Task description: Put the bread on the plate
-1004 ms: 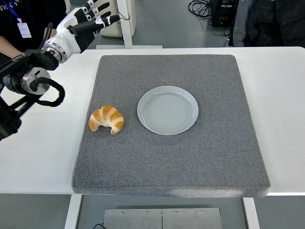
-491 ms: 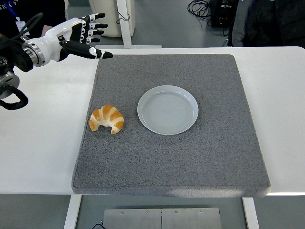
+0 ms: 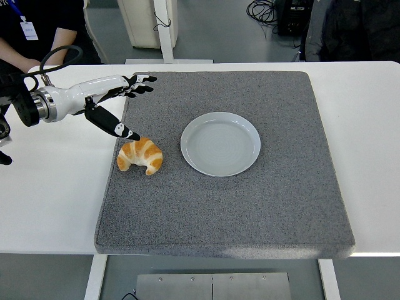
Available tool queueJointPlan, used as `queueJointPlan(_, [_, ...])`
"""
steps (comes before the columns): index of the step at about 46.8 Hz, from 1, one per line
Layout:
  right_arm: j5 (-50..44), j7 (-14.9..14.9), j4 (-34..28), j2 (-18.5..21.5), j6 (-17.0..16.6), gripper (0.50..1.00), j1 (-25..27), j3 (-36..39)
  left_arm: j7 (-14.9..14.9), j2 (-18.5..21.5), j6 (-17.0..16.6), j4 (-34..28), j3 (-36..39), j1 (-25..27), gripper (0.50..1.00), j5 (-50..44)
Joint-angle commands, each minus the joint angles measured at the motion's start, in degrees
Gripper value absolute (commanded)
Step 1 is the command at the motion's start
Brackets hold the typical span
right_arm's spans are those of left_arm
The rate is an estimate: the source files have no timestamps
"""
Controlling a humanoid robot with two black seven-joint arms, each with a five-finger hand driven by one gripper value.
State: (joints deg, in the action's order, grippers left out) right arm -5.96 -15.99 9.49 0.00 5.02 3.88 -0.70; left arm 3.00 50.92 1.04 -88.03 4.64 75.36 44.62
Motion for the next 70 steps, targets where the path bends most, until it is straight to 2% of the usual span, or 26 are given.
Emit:
queueJointPlan(1, [-0.01,-0.01,0.01,0.00,-0.01,1.000,-0.01,0.00,0.51,0.50,-0.08,0.05,0.90,-0.83,0.966,3.18])
queueJointPlan(12, [-0.01,-0.01,-0.08,0.00,-0.01,1.000,-0.10,-0.09,1.48,0.41,-1.83,0.66,0.20,-7.94,0.965,13.82])
queueJointPlan(25, [-0.01,-0.01,-0.08,0.00,-0.01,1.000,0.08,-0.09,5.44,-5.13,-7.55,6.11,-0.95,-10.68,0.965,14.00])
queueJointPlan(45, [-0.01,-0.01,-0.08,0.00,-0.01,1.000,0.08,-0.09,6.23,-6.45,-7.72,8.57,-0.68,-13.05,0.965,14.26])
queueJointPlan(56, [-0.01,-0.01,-0.08,0.00,-0.01,1.000,0.17,-0.09,9.04,-9.69,-10.45,12.97,-0.51,-14.89,0.965,14.26])
queueJointPlan(70, [-0.01,-0.01,-0.08,0.00,-0.01,1.000,0.17,-0.09,9.39,-11.37,-11.24,14.20,-0.51,-16.21,0.965,14.26])
